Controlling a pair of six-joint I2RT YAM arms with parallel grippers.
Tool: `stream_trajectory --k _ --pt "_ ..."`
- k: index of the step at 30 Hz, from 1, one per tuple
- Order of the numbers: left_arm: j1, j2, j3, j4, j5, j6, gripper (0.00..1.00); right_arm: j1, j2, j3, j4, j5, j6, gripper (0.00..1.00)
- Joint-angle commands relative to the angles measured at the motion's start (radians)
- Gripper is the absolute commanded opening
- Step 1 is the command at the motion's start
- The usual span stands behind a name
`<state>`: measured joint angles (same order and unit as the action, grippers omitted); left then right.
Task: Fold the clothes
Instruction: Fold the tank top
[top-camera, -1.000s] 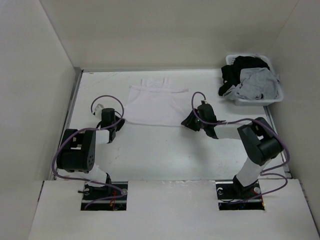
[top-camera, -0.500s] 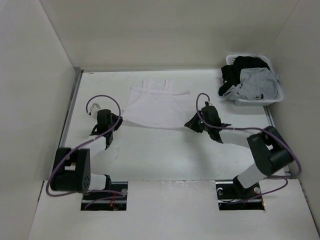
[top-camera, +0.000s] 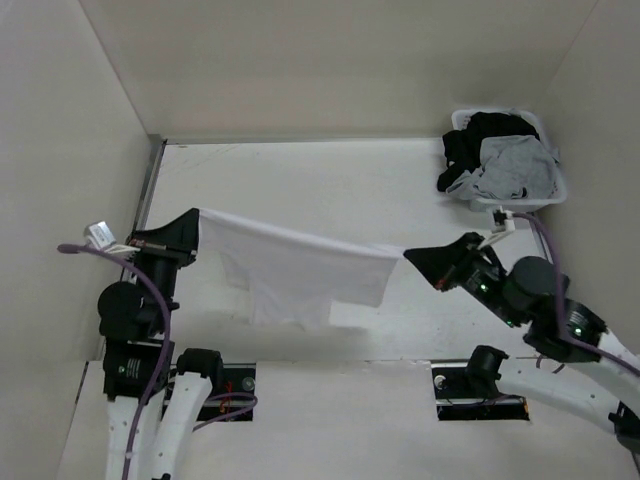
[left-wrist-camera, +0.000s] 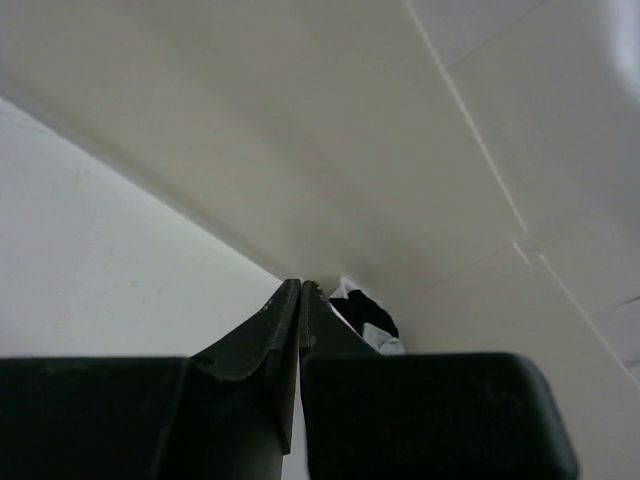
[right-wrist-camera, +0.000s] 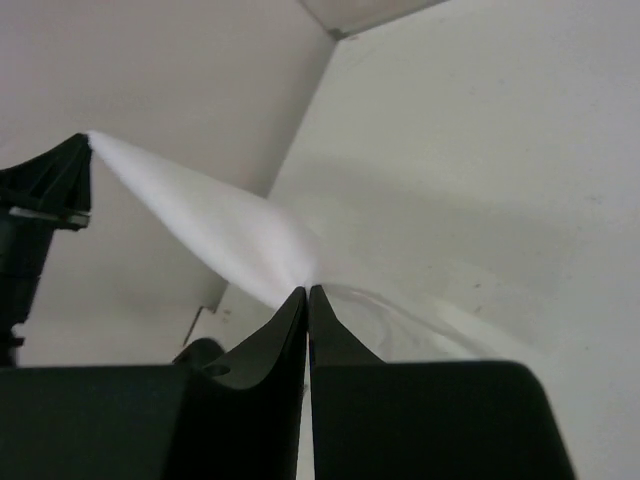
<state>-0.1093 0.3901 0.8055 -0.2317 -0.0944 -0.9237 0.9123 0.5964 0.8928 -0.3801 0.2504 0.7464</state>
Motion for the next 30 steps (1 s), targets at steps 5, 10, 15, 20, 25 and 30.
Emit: stream_trajectory --k 5,10,15,20,25,30 --pt "-0.019 -0.077 0.092 -0.314 0.001 0.052 0.00 0.378 0.014 0.144 -0.278 0.378 0.051 0.07" --pt "-0.008 0.012 -0.057 -0.261 0.001 0.039 0.00 0.091 0.150 0.014 -0.098 0.130 -0.008 0.07" --pt "0.000 0.296 -0.221 0.033 -0.045 0.008 0.00 -0.356 0.516 -0.098 0.306 -0.334 -0.030 0.07" --pt "-0.031 0.784 -0.174 0.366 -0.131 -0.003 0.00 -0.477 0.981 0.124 0.423 -0.439 -0.042 0.07" --pt "-0.011 1.094 0.042 0.471 -0.116 0.006 0.00 -0.560 1.264 0.411 0.389 -0.470 -0.045 0.07" --pt "-0.011 1.144 0.138 0.469 -0.093 0.008 0.00 -0.582 1.275 0.482 0.359 -0.481 -0.045 0.07"
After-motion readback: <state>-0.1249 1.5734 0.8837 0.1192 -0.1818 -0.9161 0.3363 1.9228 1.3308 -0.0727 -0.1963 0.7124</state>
